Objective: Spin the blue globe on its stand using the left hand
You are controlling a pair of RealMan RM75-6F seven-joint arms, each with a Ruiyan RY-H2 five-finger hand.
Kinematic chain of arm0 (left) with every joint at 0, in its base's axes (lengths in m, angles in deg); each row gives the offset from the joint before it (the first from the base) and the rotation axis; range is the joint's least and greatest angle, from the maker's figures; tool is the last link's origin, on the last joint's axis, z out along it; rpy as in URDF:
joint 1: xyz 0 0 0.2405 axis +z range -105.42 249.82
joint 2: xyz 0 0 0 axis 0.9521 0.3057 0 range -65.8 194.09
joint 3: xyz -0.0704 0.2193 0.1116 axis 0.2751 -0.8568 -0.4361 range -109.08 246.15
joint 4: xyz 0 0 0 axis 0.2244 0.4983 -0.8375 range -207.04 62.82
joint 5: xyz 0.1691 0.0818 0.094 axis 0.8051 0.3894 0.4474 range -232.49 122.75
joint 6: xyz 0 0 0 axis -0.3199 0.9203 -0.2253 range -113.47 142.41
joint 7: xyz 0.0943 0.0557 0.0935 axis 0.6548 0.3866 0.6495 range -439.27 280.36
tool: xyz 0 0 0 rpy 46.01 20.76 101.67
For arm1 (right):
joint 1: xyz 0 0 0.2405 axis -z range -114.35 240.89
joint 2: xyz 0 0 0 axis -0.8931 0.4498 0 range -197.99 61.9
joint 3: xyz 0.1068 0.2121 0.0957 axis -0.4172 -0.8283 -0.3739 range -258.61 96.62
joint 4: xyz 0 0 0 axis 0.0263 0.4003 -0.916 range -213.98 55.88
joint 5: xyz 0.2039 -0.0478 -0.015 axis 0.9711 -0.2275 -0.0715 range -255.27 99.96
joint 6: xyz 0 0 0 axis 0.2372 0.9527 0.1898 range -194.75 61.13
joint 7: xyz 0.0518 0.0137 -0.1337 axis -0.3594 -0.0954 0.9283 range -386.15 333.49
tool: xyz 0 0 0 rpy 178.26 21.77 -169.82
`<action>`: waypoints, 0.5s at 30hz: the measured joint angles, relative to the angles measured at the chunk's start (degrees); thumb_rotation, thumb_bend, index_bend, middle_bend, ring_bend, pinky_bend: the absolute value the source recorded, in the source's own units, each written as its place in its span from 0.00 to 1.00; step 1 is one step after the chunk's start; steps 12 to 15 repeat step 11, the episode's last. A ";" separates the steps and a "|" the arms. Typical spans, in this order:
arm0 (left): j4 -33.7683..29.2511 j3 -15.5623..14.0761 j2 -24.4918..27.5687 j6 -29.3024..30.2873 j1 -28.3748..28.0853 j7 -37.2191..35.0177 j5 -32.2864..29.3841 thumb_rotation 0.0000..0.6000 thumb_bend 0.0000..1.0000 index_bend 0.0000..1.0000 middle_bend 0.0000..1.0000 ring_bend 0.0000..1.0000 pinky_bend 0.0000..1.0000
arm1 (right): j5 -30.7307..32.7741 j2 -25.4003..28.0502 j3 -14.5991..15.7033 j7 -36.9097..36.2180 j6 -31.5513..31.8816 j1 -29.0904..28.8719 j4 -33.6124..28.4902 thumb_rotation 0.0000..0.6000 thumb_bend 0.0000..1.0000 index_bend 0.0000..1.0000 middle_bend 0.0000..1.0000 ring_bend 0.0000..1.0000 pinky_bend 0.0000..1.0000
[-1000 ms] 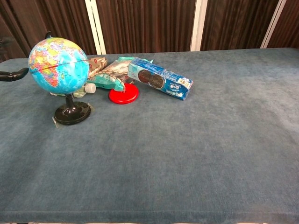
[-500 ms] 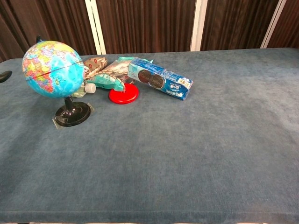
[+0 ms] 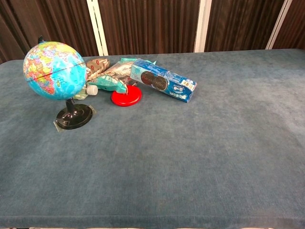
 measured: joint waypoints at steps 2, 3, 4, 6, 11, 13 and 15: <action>-0.22 -1.39 0.69 2.26 2.10 0.81 2.24 1.00 0.35 0.00 0.00 0.00 0.07 | -0.14 -0.14 0.07 0.20 -0.06 -0.06 0.05 1.00 0.15 0.00 0.00 0.00 0.00; -0.20 -2.00 1.25 3.08 2.86 1.12 3.67 1.00 0.35 0.00 0.00 0.00 0.07 | -0.18 -0.22 0.14 0.28 -0.29 -0.14 0.06 1.00 0.15 0.00 0.00 0.00 0.00; -0.07 -2.29 1.55 3.46 3.09 1.06 4.62 1.00 0.35 0.00 0.00 0.00 0.06 | -0.20 -0.28 0.19 0.35 -0.51 -0.22 0.08 1.00 0.15 0.00 0.00 0.00 0.00; 0.58 -2.75 1.82 4.44 3.39 0.64 6.49 1.00 0.35 0.00 0.00 0.00 0.06 | -0.29 -0.41 0.35 0.65 -1.00 -0.43 0.12 1.00 0.15 0.00 0.00 0.00 0.00; 2.69 -2.86 1.31 6.37 3.85 1.97 8.76 1.00 0.36 0.00 0.00 0.00 0.05 | -0.30 -0.32 0.35 0.38 -0.94 -0.48 0.10 1.00 0.15 0.00 0.00 0.00 0.00; 2.69 -2.86 1.31 6.37 3.85 1.97 8.76 1.00 0.36 0.00 0.00 0.00 0.05 | -0.30 -0.32 0.35 0.38 -0.94 -0.48 0.10 1.00 0.15 0.00 0.00 0.00 0.00; 2.69 -2.86 1.31 6.37 3.85 1.97 8.76 1.00 0.36 0.00 0.00 0.00 0.05 | -0.30 -0.32 0.35 0.38 -0.94 -0.48 0.10 1.00 0.15 0.00 0.00 0.00 0.00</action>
